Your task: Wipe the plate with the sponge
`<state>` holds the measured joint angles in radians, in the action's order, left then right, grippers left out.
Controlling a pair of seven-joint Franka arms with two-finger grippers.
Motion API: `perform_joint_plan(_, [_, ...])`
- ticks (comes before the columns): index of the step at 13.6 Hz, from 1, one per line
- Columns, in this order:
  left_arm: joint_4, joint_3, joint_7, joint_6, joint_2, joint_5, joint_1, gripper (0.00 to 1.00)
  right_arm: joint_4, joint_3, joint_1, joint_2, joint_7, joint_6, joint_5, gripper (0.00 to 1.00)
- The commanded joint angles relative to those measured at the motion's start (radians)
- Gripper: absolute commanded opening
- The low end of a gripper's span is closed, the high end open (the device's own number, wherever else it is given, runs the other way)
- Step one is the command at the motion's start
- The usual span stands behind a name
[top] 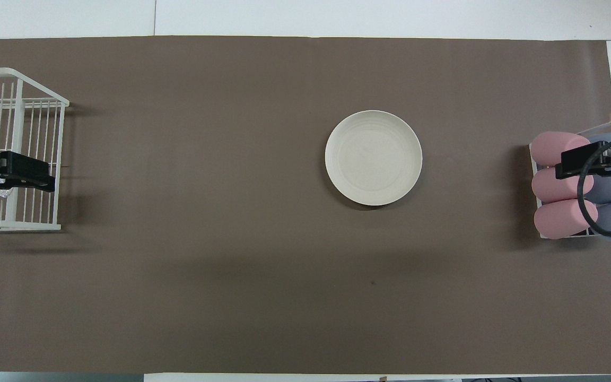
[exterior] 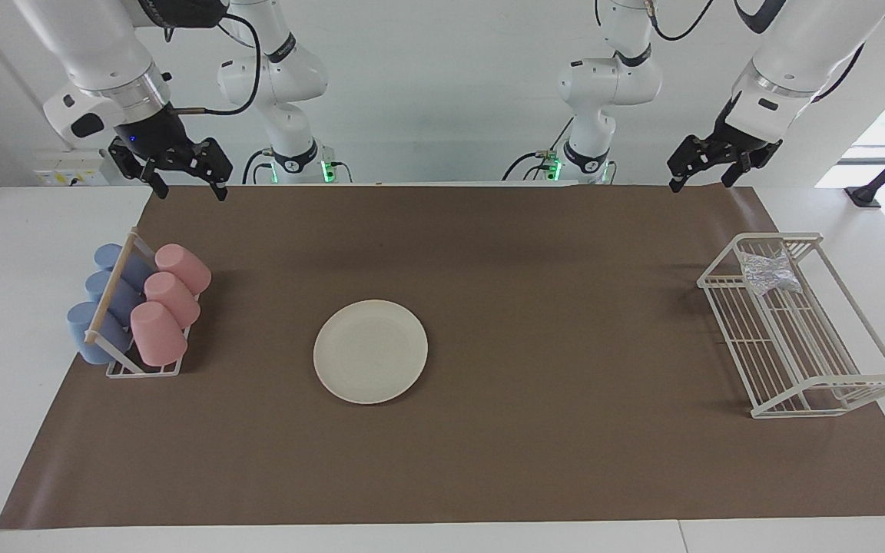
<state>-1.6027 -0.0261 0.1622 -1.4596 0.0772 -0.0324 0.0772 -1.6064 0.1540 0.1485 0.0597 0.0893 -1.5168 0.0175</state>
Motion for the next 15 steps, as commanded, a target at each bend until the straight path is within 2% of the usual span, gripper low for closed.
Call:
perform_joint_plan(1, [-0.029, 0.006, 0.002, -0.022, 0.024, -0.011, 0.003, 1.00, 0.002, -0.010, -0.004, 0.003, 0.020, -0.005, -0.021, 1.00])
perform_joint_plan(9, [-0.031, 0.006, 0.010, -0.031, 0.024, -0.012, -0.001, 1.00, 0.002, -0.010, -0.004, 0.003, 0.020, -0.005, -0.021, 1.00])
perform_joint_plan(12, [-0.034, 0.008, 0.077, -0.056, 0.023, -0.001, -0.001, 1.00, 0.000, -0.011, -0.004, 0.003, 0.039, -0.008, -0.019, 1.00])
perform_joint_plan(15, [-0.052, 0.003, 0.085, -0.061, 0.004, 0.141, 0.013, 1.00, 0.000, -0.025, -0.004, 0.005, 0.163, -0.003, -0.016, 1.00])
